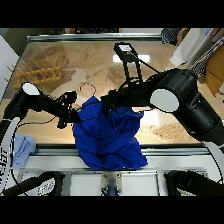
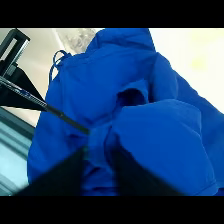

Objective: Fold the clothes and pants, and hang the long-sleeved shirts on hangers.

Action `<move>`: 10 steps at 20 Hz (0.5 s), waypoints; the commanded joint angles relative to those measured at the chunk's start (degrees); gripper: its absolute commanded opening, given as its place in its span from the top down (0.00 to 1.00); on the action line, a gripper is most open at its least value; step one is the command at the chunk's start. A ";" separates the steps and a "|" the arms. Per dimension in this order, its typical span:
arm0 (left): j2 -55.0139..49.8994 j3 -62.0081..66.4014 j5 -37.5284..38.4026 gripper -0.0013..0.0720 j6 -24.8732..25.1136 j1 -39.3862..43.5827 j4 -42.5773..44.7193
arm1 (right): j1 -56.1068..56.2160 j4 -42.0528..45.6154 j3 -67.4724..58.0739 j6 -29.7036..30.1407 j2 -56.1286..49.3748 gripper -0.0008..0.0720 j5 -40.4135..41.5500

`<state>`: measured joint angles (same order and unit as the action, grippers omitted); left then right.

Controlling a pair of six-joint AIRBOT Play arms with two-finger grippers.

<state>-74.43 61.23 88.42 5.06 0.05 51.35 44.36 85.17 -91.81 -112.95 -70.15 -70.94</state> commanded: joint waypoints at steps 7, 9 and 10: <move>-0.04 0.00 0.11 0.97 0.00 0.00 0.02 | -9.29 -9.42 -0.04 12.35 4.00 0.04 -7.04; -0.04 -0.02 0.11 0.97 0.00 0.00 0.02 | -16.48 -15.63 -0.02 20.37 5.97 0.04 -10.62; -0.04 0.00 0.11 0.97 0.00 0.00 0.02 | -20.90 -18.62 -0.02 25.29 6.93 0.04 -13.22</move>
<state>-74.43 61.23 88.51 5.08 0.05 51.35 32.27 75.46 -91.81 -99.61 -65.56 -78.04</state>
